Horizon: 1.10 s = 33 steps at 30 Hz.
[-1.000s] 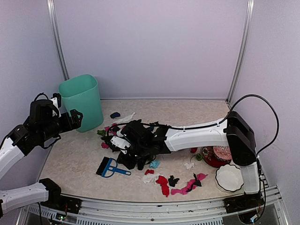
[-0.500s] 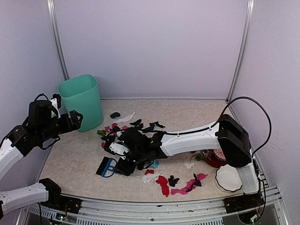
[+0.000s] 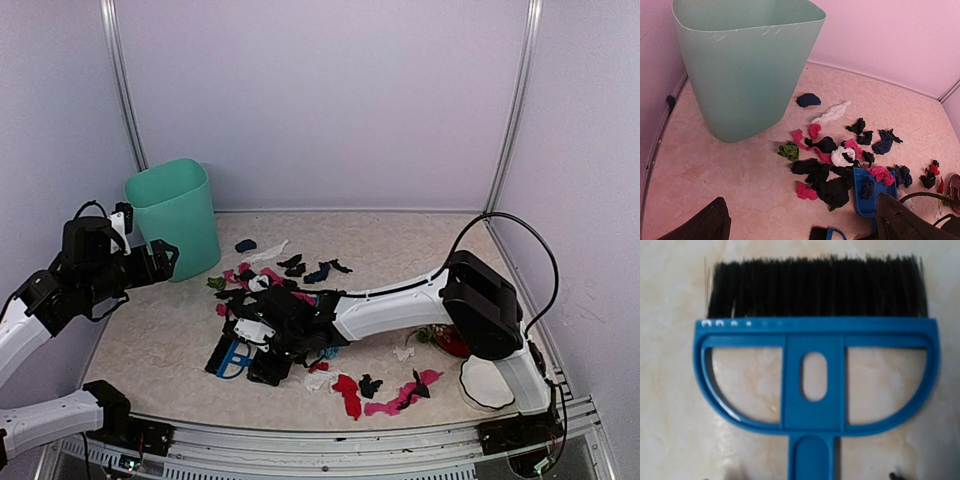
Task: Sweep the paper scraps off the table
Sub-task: Pick up the broom from the center of the board.
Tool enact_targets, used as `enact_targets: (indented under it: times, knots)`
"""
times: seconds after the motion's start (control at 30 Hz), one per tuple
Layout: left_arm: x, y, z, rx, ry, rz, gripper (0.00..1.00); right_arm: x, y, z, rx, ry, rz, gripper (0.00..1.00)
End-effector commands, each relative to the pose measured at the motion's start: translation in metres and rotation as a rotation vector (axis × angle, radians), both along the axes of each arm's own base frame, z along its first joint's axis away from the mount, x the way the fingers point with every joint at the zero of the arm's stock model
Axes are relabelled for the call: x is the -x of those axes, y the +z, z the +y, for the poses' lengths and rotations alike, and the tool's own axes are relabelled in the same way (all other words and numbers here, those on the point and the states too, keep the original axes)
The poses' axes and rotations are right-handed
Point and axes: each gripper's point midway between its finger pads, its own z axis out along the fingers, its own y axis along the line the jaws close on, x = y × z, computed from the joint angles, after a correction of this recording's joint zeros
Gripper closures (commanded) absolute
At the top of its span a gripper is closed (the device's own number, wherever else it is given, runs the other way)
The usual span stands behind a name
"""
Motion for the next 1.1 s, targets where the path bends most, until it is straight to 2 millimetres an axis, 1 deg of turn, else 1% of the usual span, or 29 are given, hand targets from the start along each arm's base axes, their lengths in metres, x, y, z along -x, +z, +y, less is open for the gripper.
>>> enact_targets:
  times: [0.0, 0.13, 0.37, 0.7, 0.8, 0.93, 1.07]
  knots:
    - [-0.002, 0.005, 0.000, 0.003, -0.002, -0.030, 0.01, 0.007, -0.012, 0.005, 0.016, 0.026, 0.004, 0.25]
    - [-0.002, 0.004, 0.001, 0.003, 0.000, -0.027, 0.01, 0.011, -0.015, 0.007, 0.024, 0.035, 0.001, 0.25]
    - [-0.002, 0.003, 0.001, 0.002, 0.003, -0.025, 0.01, 0.016, -0.024, 0.002, 0.079, 0.039, -0.048, 0.32]
    - [-0.002, 0.004, 0.001, 0.004, 0.004, -0.030, 0.01, 0.020, -0.038, -0.007, 0.134, 0.026, -0.053, 0.53]
    - [-0.002, 0.004, 0.002, 0.003, 0.005, -0.029, 0.01, 0.022, -0.043, -0.009, 0.142, 0.024, -0.044, 0.61]
    - [-0.002, 0.005, 0.002, 0.004, 0.005, -0.030, 0.01, 0.023, -0.044, -0.008, 0.142, 0.021, -0.038, 0.73]
    - [-0.001, 0.006, 0.002, 0.007, 0.005, -0.035, 0.01, 0.024, -0.039, -0.006, 0.126, 0.019, -0.033, 0.83]
